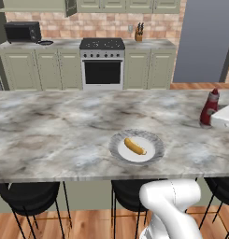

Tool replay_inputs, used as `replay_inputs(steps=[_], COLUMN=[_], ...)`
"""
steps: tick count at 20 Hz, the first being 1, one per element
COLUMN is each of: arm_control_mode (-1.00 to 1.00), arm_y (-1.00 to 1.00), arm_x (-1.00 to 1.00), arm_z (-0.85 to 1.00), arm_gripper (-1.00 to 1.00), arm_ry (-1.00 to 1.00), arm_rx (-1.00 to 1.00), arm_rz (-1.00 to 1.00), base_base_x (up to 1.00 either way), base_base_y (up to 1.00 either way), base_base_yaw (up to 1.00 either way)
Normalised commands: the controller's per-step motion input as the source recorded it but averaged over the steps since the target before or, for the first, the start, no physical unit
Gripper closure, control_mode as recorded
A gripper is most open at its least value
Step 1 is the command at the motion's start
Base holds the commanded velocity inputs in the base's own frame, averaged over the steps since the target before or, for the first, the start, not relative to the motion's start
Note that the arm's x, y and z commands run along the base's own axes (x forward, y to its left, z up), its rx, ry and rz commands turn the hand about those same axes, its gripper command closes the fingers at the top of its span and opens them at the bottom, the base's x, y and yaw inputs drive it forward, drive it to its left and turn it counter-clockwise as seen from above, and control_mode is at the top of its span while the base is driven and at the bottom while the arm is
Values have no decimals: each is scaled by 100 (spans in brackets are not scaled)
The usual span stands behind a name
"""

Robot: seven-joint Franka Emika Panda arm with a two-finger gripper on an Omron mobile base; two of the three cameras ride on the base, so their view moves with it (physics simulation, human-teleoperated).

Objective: Move the hot dog bun to the plate on the dining table and place the condiment next to that plate. Then navigate to the fridge and take the sausage and place it on the plate as well.

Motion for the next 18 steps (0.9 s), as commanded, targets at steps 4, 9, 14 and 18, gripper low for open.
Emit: replay_inputs(steps=[4,9,14,18], arm_control_mode=[-100,-100,-100,-100], arm_y=[0,0,0,0], arm_x=[18,15,5,4], arm_z=[-56,-53,-40,-28], arm_gripper=[100,100,100,100], arm_ry=[0,0,-3,-1], arm_rx=[-4,-2,0,0], arm_rz=[15,14,16,13], base_base_x=[0,0,0,0], base_base_y=[0,0,0,0], base_base_yaw=[0,0,0,0])
